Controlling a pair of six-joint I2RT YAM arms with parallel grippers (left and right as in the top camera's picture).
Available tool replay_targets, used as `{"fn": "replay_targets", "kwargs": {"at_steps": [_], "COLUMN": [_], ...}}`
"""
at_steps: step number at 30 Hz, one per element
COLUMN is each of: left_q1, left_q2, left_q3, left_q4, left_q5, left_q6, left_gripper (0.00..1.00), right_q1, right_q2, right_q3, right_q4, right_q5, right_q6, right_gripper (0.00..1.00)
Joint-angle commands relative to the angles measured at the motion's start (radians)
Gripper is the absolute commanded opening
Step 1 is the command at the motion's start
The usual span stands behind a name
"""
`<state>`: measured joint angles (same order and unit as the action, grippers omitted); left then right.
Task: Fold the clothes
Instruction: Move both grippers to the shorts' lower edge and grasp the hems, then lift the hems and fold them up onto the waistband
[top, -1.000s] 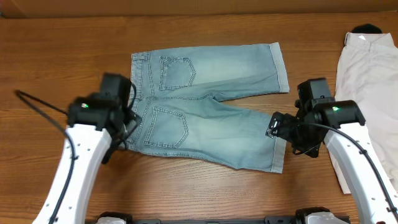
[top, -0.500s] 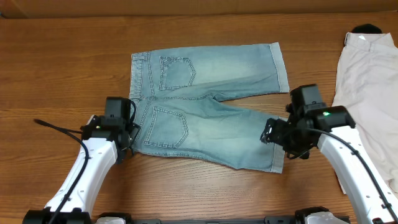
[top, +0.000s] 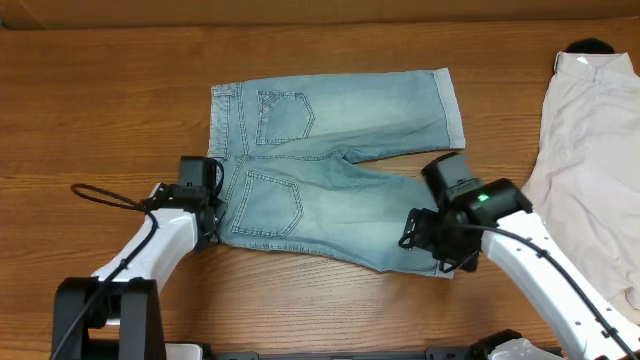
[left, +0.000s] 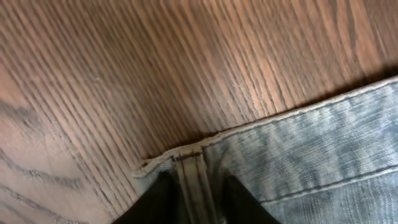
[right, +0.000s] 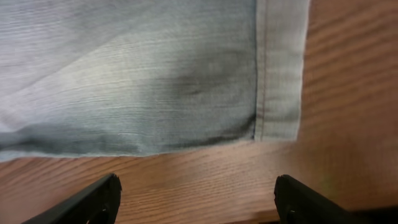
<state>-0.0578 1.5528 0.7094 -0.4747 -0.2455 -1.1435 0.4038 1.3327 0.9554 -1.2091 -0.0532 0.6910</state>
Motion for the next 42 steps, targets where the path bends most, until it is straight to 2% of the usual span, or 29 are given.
{"fn": "replay_targets", "kwargs": {"at_steps": [1,4,6,11,17,23,26,28,30,31,32,37,42], "left_q1": [0.007,0.007,0.007,0.007,0.007,0.007,0.007,0.007,0.007,0.007,0.007,0.007,0.007], "left_q2": [0.074,0.085,0.085,0.085,0.085,0.085,0.085,0.085,0.085,0.085,0.085,0.066,0.045], "left_q3": [-0.015,-0.015,-0.015,-0.014,-0.014,-0.014,-0.012,-0.006,0.006,0.017,0.032,0.183,0.459], "left_q4": [0.021,0.029,0.031,0.031,0.017,0.0,-0.001,-0.009,-0.016,-0.023,-0.035,-0.193,-0.457], "left_q5": [0.057,0.066,0.066,0.087,0.1,0.135,0.149,0.169,0.193,0.197,0.199,0.188,0.127], "left_q6": [0.003,0.003,0.003,0.034,0.137,0.195,0.21,0.221,0.251,0.274,0.299,0.437,0.585], "left_gripper": [0.22,0.08,0.04,0.04,0.04,0.04,0.04,0.04,0.04,0.04,0.04,0.04,0.04], "right_q1": [0.042,0.048,0.048,0.048,0.048,0.048,0.048,0.048,0.048,0.047,0.048,0.017,-0.08], "right_q2": [-0.017,-0.017,-0.017,-0.017,-0.017,-0.017,-0.017,-0.016,-0.016,-0.016,-0.016,-0.016,-0.017], "right_q3": [-0.001,-0.003,-0.017,-0.118,-0.244,-0.329,-0.364,-0.374,-0.374,-0.373,-0.373,-0.311,-0.122], "right_q4": [-0.019,-0.047,-0.055,-0.023,0.149,0.266,0.322,0.341,0.353,0.356,0.358,0.348,0.252], "right_q5": [0.104,0.133,0.134,0.1,0.066,0.051,0.036,0.036,0.037,0.037,0.037,0.054,0.078], "right_q6": [0.184,0.246,0.275,0.347,0.357,0.357,0.357,0.357,0.348,0.345,0.338,0.272,0.147], "right_gripper": [0.82,0.77,0.73,0.68,0.64,0.5,0.39,0.36,0.27,0.15,0.04,0.04,0.04]}}
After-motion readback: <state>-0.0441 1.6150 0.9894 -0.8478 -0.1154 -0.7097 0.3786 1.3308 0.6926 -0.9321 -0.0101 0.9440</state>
